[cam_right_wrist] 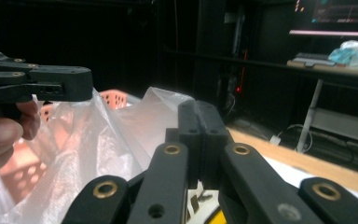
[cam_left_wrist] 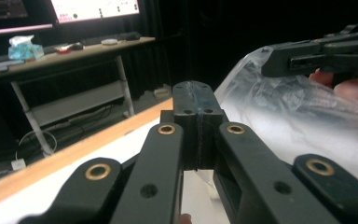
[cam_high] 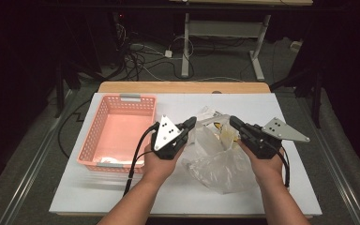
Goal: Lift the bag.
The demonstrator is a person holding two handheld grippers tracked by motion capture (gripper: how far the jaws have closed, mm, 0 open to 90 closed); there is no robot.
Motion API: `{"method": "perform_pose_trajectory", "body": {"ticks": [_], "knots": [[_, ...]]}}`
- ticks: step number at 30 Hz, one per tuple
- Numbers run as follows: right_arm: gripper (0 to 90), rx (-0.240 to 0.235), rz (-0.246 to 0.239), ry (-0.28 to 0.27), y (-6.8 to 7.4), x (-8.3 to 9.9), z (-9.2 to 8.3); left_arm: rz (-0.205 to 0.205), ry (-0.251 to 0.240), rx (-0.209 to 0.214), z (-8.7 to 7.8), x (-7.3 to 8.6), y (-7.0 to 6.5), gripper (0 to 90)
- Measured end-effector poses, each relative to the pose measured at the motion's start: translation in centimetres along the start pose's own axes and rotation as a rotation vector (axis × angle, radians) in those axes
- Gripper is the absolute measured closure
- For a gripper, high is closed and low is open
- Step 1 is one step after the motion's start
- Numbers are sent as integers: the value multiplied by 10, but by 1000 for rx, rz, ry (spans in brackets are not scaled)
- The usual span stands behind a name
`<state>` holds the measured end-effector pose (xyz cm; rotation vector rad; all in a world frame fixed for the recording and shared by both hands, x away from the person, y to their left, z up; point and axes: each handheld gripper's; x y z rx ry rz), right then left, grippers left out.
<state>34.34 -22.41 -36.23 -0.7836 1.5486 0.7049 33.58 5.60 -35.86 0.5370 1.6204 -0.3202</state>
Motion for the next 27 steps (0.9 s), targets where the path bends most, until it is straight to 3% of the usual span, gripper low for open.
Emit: {"method": "perform_pose_trajectory", "body": {"ticks": [7, 17, 23, 27], "knots": [[900, 22, -5, -48, -9, -15, 5, -11, -63, -8, 13, -30, 3, 888], [900, 75, -52, -108, -25, -59, -2, 34, -119, -42, 31, -87, 11, 887], [900, 90, -74, -152, -26, -80, -9, 51, -173, -43, 33, -122, 12, 888], [900, 74, -69, -114, -23, -75, 0, 50, -207, -33, 33, -140, 9, 888]]}}
Point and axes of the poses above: each handheld gripper's, and its own axes: z roughly forward along the jaws, x roughly out of its underside, y roughly to its left, and after that the axes turned 13 degrees about -x, right-handed
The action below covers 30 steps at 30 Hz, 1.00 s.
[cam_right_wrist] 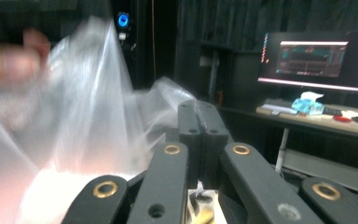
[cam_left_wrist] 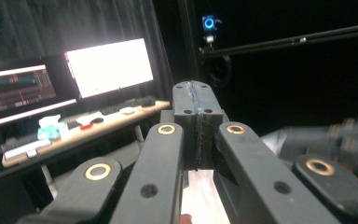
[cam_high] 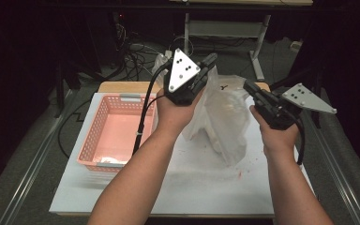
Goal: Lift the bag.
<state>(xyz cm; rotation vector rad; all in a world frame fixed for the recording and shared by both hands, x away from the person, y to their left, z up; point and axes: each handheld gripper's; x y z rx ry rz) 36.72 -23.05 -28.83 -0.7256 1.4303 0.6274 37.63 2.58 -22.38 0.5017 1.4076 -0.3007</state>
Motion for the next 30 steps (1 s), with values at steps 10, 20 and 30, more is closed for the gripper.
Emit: {"method": "perform_pose_trajectory", "body": {"ticks": [10, 20, 30], "knots": [[900, -19, 8, 18, 4, 11, 10, 16, -29, 0, 5, -17, 5, 888], [900, 24, -36, -78, -3, -34, 0, -31, 53, -8, 25, 17, 6, 887], [900, 39, -7, 9, -12, -2, 6, -65, 149, -3, 10, 46, 16, 738]]}}
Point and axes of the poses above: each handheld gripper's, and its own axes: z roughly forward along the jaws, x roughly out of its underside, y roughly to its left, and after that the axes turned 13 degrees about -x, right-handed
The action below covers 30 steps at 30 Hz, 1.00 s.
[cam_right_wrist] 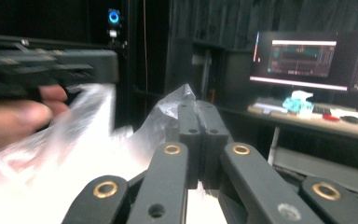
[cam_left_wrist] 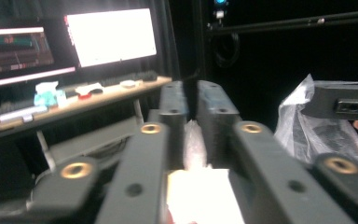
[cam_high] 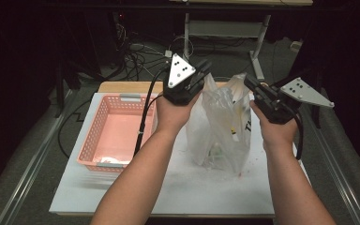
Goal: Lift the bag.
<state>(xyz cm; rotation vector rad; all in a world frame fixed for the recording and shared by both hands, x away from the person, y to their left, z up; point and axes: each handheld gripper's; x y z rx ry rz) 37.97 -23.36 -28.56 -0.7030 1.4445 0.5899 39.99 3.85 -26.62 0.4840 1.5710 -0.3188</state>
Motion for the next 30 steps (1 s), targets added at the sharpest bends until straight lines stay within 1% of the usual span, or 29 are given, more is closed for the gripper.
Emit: {"method": "perform_pose_trajectory", "body": {"ticks": [2, 3, 5, 6, 9, 11, 12, 13, 14, 15, 16, 17, 18, 19, 20, 21, 22, 23, 24, 25, 26, 27, 28, 29, 30], "knots": [[900, 4, 3, 24, -1, 8, 0, 5, 14, -4, -10, 7, 1, 659], [900, 6, 6, 32, -2, 12, -1, 6, 19, 5, -16, 12, 2, 633], [900, 15, 18, 48, -4, 19, -2, 5, 27, 8, -29, 22, 3, 598], [900, 18, 14, 59, -5, 23, -3, 3, 28, 11, -38, 28, 2, 579], [900, 30, 33, 81, -7, 33, -6, -1, 38, 25, -57, 43, -1, 543], [900, 30, 33, 92, -8, 38, -9, -16, 50, 38, -70, 56, -4, 515], [900, 33, 40, 95, -8, 40, -10, -5, 70, 48, -77, 65, -6, 493], [900, 35, 45, 99, -7, 42, -12, -5, 90, 49, -81, 70, -9, 464], [900, 34, 39, 106, -7, 44, -14, -40, 122, 67, -88, 78, -12, 426], [900, 35, 41, 107, -7, 45, -15, -55, 126, 75, -95, 86, -16, 381], [900, 35, 32, 113, -8, 46, -17, -56, 137, 74, -101, 93, -20, 346], [900, 39, 38, 111, -7, 47, -19, -54, 155, 83, -106, 101, -24, 311], [900, 40, 34, 112, -7, 48, -20, -63, 180, 96, -109, 111, -30, 261], [900, 45, 41, 111, -7, 47, -22, -86, 217, 107, -109, 122, -35, 197], [900, 44, 42, 109, -6, 47, -22, -123, 271, 124, -106, 135, -39, 146], [900, 43, 38, 109, -5, 47, -23, -147, 347, 164, -97, 151, -45, 117], [900, 40, 30, 111, -4, 46, -23, -158, 392, 181, -89, 160, -48, 91], [900, 39, 26, 112, -4, 45, -23, -158, 457, 203, -76, 172, -55, 91], [900, 36, 26, 106, -3, 44, -22, -152, 486, 224, -69, 177, -59, 91], [900, 36, 32, 105, -1, 44, -21, -141, 495, 239, -62, 180, -63, 117], [900, 34, 22, 106, -1, 44, -21, -120, 449, 236, -60, 180, -66, 261], [900, 35, 28, 107, 0, 43, -21, -106, 382, 227, -60, 176, -66, 477], [900, 36, 21, 103, 0, 42, -22, -92, 345, 201, -60, 170, -65, 695], [900, 33, 17, 104, -1, 42, -23, -84, 318, 188, -60, 163, -64, 841], [900, 35, 20, 104, -1, 42, -23, -68, 267, 169, -59, 150, -61, 877]]}}
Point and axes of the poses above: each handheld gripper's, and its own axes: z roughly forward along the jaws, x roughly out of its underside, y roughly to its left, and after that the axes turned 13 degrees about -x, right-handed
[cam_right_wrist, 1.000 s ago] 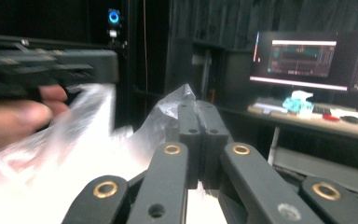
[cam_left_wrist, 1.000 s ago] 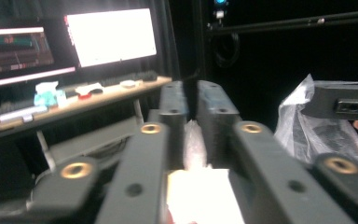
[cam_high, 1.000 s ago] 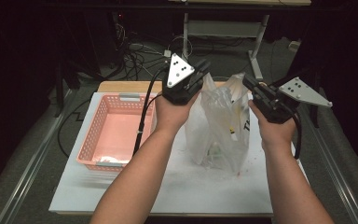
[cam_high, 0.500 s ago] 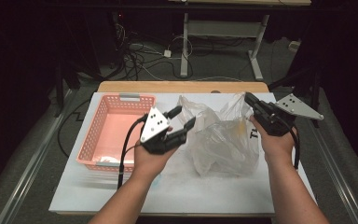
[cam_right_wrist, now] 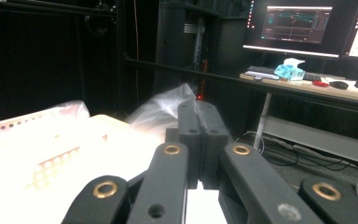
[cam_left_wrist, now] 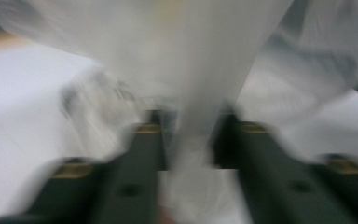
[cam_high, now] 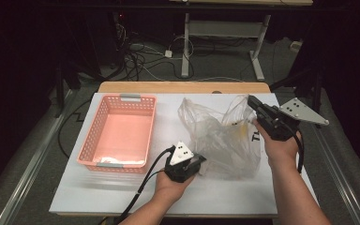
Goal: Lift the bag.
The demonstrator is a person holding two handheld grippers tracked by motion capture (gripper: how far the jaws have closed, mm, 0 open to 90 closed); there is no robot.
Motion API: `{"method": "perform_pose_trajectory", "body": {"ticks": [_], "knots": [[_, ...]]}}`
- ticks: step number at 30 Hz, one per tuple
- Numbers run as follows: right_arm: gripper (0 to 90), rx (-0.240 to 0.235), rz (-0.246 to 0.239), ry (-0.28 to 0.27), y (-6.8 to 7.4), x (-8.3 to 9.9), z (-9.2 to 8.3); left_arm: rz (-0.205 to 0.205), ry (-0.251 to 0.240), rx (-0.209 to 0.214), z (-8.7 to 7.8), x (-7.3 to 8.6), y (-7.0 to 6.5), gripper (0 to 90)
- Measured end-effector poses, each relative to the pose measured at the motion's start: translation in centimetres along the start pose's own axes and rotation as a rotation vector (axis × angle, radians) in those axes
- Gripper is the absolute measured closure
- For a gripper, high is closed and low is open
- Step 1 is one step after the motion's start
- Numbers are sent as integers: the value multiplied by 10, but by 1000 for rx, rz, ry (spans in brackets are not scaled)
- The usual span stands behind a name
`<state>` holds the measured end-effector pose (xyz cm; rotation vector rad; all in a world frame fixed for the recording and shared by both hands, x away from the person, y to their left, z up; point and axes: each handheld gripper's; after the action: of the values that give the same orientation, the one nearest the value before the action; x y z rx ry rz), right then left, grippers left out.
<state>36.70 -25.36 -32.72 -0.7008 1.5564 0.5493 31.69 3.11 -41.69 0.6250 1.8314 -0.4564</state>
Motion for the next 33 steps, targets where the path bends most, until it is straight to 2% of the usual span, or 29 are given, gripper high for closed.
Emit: {"method": "perform_pose_trajectory", "body": {"ticks": [2, 5, 7, 9, 10, 13, 15, 17, 20, 24, 28, 31, 33], "knots": [[900, 3, 2, -5, -2, -1, -1, 40, -68, -45, -7, -22, 4, 882], [900, 5, 6, -3, -4, -2, 0, 28, -144, -85, -14, -61, 17, 882], [900, 9, 0, 2, -7, -3, 0, 62, -188, -134, -15, -81, 25, 881], [876, 11, 10, 2, -9, -4, 0, 73, -165, -163, -8, -91, 34, 880], [825, 5, 7, 0, -9, -5, -1, 67, -145, -171, -3, -92, 38, 880], [683, -16, 13, -27, -8, -9, -11, 74, -73, -198, 14, -85, 48, 879], [644, -29, 7, -53, -6, -13, -22, 67, -29, -210, 23, -76, 53, 879], [608, -23, -8, -61, -4, -16, -33, 39, -5, -211, 28, -67, 58, 879], [592, -10, -6, -70, -5, -15, -49, 13, 9, -217, 30, -58, 63, 875], [543, 8, 3, -24, -10, -1, -59, -7, 14, -221, 23, -48, 66, 823], [475, -2, 22, 23, -10, 20, -60, -7, 35, -227, 15, -40, 69, 619], [391, -12, 36, 62, -7, 38, -57, -25, 63, -220, 9, -34, 70, 474], [337, -18, 43, 91, -5, 49, -55, -17, 106, -255, 2, -29, 69, 375]]}}
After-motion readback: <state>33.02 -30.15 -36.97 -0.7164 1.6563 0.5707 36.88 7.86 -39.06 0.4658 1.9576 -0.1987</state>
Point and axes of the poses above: each handheld gripper's, and its own axes: z roughly forward along the jaws, x roughly out of its underside, y roughly to its left, and after that the axes turned 13 degrees about -x, right-handed
